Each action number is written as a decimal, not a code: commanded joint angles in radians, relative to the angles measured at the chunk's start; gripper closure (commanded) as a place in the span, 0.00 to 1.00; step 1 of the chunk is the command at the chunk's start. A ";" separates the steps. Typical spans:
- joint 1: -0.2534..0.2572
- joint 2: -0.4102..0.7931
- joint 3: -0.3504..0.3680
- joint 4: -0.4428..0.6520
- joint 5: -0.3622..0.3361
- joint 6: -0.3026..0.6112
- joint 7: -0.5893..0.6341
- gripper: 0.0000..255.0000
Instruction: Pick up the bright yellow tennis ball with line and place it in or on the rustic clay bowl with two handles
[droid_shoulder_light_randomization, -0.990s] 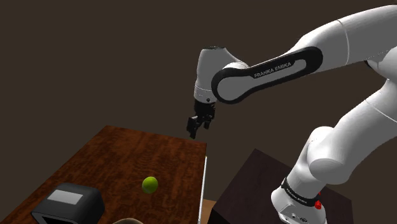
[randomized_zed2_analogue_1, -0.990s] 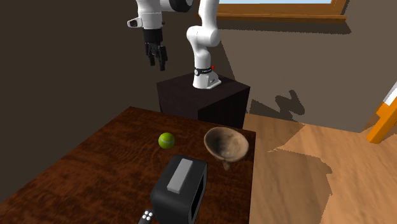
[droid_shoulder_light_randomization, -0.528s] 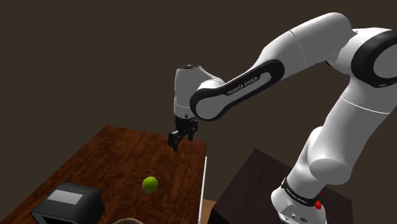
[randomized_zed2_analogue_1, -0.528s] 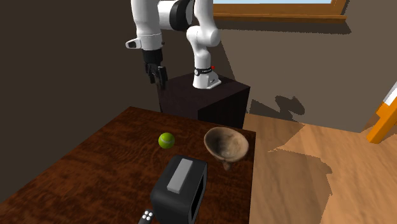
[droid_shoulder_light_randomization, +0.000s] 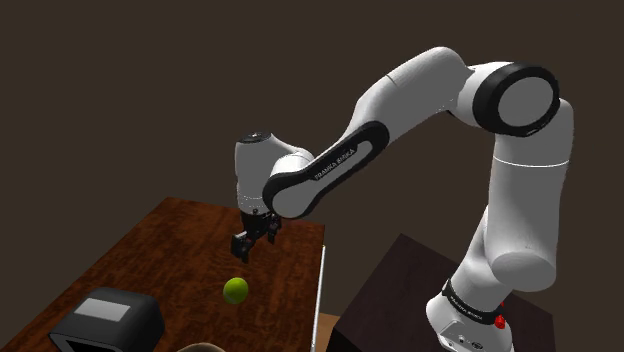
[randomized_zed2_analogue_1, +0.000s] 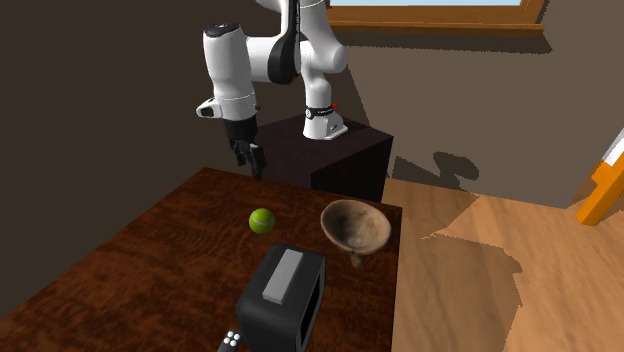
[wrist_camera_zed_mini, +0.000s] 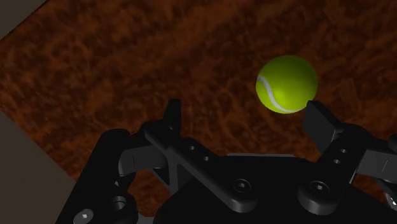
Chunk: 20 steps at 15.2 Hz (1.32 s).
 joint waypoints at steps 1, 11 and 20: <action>0.028 0.092 -0.013 0.074 -0.038 0.006 0.034 0.00; 0.127 0.364 -0.061 0.301 -0.114 0.023 0.107 0.00; 0.135 0.396 -0.072 0.302 -0.125 0.055 0.114 0.00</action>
